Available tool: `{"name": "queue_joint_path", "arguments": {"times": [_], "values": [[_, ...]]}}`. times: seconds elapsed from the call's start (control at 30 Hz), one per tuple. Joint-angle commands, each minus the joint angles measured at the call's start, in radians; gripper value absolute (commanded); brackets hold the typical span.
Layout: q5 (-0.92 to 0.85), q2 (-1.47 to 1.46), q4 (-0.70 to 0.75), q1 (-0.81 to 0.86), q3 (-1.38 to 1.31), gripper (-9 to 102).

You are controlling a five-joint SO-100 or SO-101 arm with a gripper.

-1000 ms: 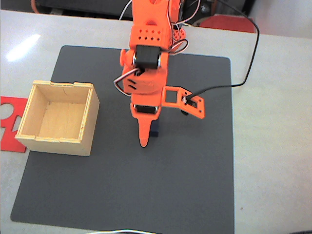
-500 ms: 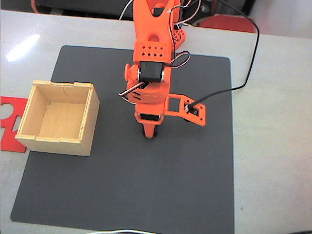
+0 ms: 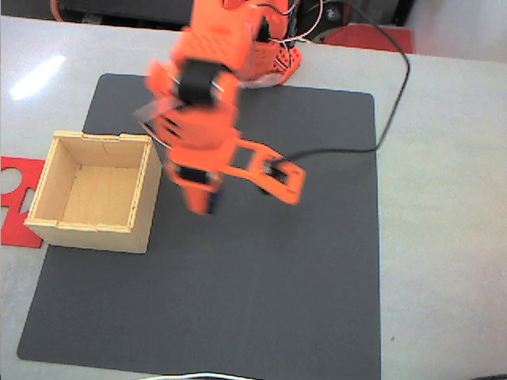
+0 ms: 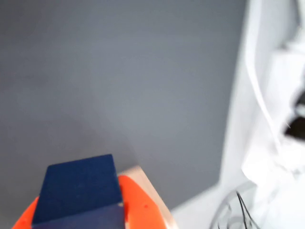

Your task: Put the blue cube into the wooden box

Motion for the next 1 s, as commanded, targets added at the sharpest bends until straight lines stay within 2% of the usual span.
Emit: {"name": "queue_joint_path", "arguments": {"times": [0.0,0.33,0.7,0.97], "values": [[-0.038,0.014,0.147,0.132,-0.42,0],[-0.112,0.144,0.149,0.48,-0.42,0],[-0.1,-0.1,0.138,0.514,-0.371,0],[-0.138,-0.127,0.081,0.581,-0.39,1]]}}
